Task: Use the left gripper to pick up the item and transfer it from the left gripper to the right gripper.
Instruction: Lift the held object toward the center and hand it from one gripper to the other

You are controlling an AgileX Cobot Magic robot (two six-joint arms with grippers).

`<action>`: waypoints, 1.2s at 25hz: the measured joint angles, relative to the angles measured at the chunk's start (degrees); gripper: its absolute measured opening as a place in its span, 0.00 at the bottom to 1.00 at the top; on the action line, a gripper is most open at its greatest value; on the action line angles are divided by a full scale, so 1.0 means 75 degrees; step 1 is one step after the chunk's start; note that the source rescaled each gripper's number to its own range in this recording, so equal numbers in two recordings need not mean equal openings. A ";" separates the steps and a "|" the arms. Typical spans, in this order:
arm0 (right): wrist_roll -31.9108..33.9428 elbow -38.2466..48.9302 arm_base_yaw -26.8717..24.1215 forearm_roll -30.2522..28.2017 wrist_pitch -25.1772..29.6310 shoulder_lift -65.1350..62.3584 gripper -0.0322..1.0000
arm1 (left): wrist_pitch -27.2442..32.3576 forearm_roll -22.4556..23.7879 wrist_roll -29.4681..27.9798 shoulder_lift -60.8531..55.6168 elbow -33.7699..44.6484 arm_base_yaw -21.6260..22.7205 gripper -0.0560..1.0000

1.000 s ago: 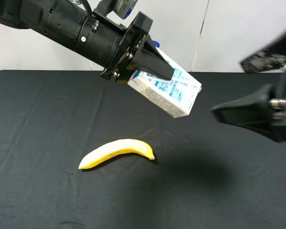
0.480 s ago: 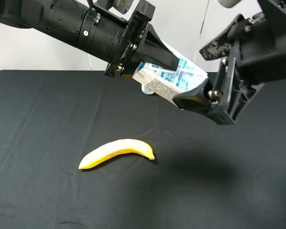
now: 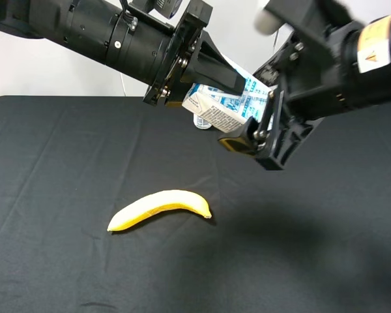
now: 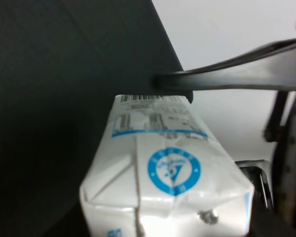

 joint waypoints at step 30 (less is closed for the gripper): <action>-0.0015 0.0000 0.0000 -0.0044 -0.0258 0.0520 0.04 | 0.0208 0.0345 -0.0031 -0.0009 0.0042 -0.0006 0.08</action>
